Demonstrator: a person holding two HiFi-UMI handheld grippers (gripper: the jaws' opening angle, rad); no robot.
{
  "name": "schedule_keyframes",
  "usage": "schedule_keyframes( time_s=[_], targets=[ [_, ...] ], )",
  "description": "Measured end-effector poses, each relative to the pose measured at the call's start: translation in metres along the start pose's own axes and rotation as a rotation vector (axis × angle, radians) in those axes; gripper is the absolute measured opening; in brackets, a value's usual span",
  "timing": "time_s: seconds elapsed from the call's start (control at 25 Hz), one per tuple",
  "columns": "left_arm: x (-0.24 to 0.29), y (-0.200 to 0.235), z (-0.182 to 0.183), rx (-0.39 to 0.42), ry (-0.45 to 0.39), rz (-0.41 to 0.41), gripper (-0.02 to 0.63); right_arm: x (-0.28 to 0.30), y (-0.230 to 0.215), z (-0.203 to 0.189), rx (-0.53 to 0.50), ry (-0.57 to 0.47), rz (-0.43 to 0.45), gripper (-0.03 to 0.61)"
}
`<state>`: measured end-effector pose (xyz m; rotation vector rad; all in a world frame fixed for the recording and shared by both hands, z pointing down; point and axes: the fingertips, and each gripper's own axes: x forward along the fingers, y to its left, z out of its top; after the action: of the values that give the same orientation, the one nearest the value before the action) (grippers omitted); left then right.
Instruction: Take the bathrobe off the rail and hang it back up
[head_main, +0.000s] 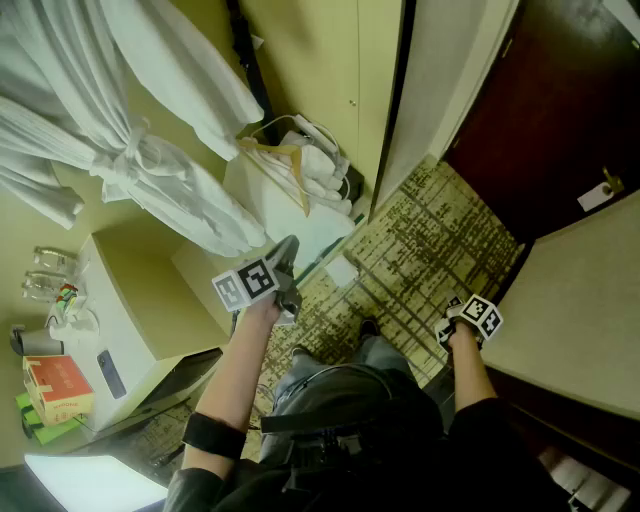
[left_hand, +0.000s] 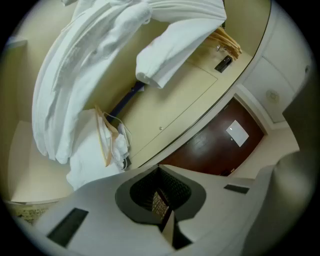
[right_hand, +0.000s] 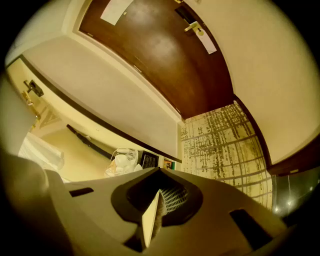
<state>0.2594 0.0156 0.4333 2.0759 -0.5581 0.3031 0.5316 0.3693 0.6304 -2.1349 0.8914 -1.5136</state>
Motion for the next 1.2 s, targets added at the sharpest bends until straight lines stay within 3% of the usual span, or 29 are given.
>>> schedule_keyframes(
  time_s=[0.2,0.56,0.84,1.2],
  targets=[
    [-0.026,0.02,0.015,0.001,-0.053,0.032,0.003,0.017,0.05,0.0,-0.097,0.015,0.054,0.025],
    [-0.117,0.085,0.043,-0.002,-0.215,0.212,0.003,0.058,0.201,-0.015,-0.389,0.07,0.236,0.025],
    [-0.204,0.133,0.054,0.028,-0.342,0.387,0.003,0.074,0.316,-0.063,-0.562,0.132,0.398,0.025],
    [-0.319,0.166,0.056,0.124,-0.473,0.622,0.003,0.069,0.439,-0.147,-0.935,0.188,0.582,0.025]
  ],
)
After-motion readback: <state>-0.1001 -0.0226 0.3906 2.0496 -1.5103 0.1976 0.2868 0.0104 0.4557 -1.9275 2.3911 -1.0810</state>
